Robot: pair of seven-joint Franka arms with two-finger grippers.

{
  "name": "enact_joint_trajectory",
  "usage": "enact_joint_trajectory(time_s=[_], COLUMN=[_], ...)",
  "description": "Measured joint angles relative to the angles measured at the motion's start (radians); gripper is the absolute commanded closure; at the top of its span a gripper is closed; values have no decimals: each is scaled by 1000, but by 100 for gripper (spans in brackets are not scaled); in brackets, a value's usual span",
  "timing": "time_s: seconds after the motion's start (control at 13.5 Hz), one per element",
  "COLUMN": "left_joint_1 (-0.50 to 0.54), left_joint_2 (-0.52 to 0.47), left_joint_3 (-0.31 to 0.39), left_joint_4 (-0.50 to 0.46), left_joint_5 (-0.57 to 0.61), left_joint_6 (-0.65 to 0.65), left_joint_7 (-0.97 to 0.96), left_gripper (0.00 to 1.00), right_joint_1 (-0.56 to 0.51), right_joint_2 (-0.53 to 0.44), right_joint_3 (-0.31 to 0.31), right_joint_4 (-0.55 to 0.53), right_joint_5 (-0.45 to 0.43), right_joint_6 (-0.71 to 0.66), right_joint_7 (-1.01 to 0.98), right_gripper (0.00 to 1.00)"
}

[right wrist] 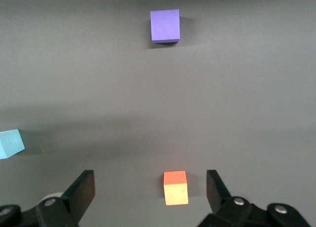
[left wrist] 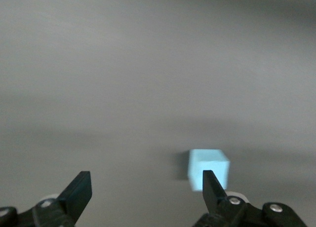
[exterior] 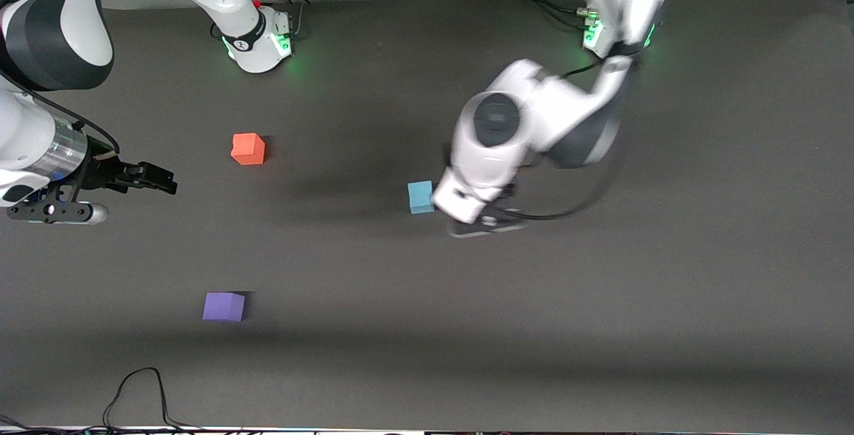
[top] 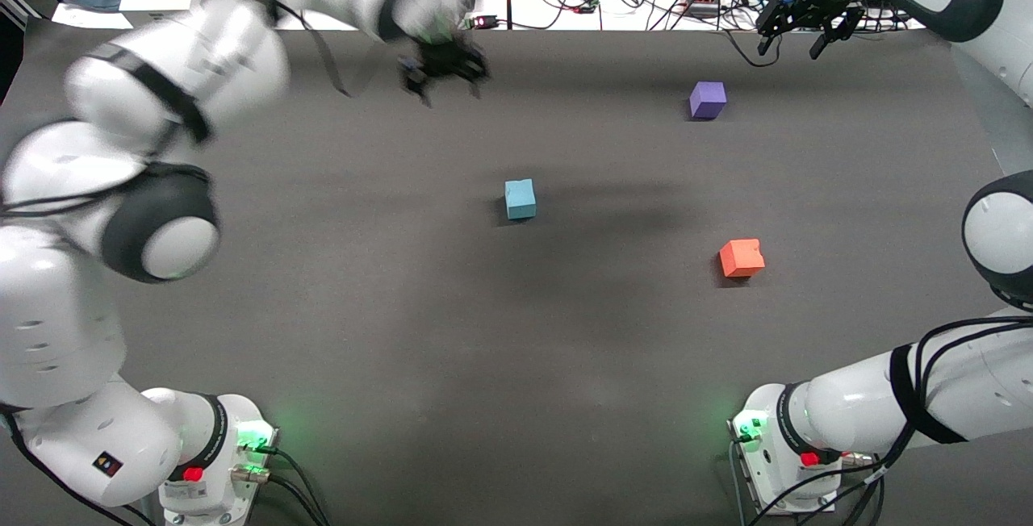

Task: Place blue block between orange and purple blocks
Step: 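Retract the left gripper while the right gripper reaches the blue cube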

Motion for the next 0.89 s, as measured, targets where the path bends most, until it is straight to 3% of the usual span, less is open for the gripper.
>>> enact_joint_trajectory(time_s=[0.22,0.44,0.89], left_joint_1=[236,416,576], left_joint_2=[-128,-202,-320], left_joint_3=[2,6,6], left_joint_4=[-44,-83,-149], left_joint_5=[-26,-21,43], left_joint_6=[-189,-300,-337], left_joint_7=[273,536,795], left_gripper=[0,0,0], right_joint_1=[66,285,573], right_joint_2=[-3,12,254], right_joint_3=[45,61,64], right_joint_4=[20,47,79], right_joint_5=[10,35,74], right_joint_6=[0,21,281], right_joint_7=[58,241,379], right_gripper=[2,2,5])
